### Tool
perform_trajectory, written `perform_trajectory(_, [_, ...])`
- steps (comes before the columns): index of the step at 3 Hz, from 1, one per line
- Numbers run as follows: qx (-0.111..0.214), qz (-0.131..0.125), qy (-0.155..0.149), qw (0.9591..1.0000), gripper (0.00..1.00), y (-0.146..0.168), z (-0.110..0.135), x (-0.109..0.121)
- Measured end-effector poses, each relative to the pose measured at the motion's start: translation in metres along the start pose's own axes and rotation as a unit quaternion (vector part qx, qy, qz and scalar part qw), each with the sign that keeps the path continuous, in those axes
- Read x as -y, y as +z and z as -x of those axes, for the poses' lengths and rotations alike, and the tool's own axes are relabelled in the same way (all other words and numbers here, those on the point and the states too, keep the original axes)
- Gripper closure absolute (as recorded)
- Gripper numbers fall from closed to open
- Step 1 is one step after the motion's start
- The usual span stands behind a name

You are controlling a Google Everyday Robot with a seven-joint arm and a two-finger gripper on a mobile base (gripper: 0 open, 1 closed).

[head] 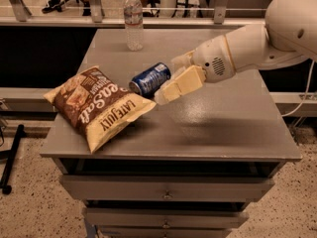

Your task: Knock pepsi can over

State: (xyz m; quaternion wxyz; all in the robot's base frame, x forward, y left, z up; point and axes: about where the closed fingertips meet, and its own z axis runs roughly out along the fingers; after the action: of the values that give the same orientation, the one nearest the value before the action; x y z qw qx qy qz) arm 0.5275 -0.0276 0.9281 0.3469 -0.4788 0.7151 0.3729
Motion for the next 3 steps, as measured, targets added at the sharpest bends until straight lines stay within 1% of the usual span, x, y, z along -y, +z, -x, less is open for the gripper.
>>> perform_trajectory(1, [0.008,-0.026,-0.016,0.9995,0.00,-0.016,-0.002,0.015])
perform_trajectory(2, [0.034,-0.051,-0.049,0.9969,0.00,-0.042,-0.002,0.037])
perform_trajectory(3, [0.063,-0.060,-0.091,0.9921,0.00,-0.061,0.000,0.054])
